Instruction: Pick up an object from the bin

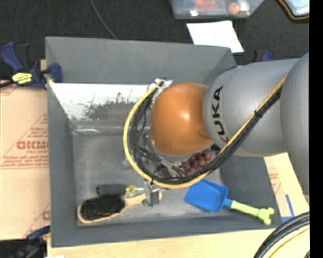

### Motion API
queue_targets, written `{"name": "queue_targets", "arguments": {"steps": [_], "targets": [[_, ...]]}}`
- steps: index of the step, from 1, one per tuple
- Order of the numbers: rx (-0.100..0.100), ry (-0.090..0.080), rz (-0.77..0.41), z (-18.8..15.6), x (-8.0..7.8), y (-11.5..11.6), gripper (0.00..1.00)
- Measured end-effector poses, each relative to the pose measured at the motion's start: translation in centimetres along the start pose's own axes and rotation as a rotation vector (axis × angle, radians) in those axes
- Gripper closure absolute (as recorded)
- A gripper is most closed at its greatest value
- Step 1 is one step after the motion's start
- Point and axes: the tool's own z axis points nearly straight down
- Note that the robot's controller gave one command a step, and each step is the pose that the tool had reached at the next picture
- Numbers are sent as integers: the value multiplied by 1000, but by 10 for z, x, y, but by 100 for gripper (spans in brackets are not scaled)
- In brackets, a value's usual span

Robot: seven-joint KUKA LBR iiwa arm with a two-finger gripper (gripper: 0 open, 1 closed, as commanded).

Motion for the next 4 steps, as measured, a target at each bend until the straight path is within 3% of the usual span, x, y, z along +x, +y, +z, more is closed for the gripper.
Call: {"name": "queue_targets", "arguments": {"steps": [1,2,3,4], "targets": [[-7,10,-25,85,5,-6,0],[2,-13,-264,90,6,3,0],[-6,7,-35,85,4,-7,100],[-7,7,-35,85,4,-7,100]]}}
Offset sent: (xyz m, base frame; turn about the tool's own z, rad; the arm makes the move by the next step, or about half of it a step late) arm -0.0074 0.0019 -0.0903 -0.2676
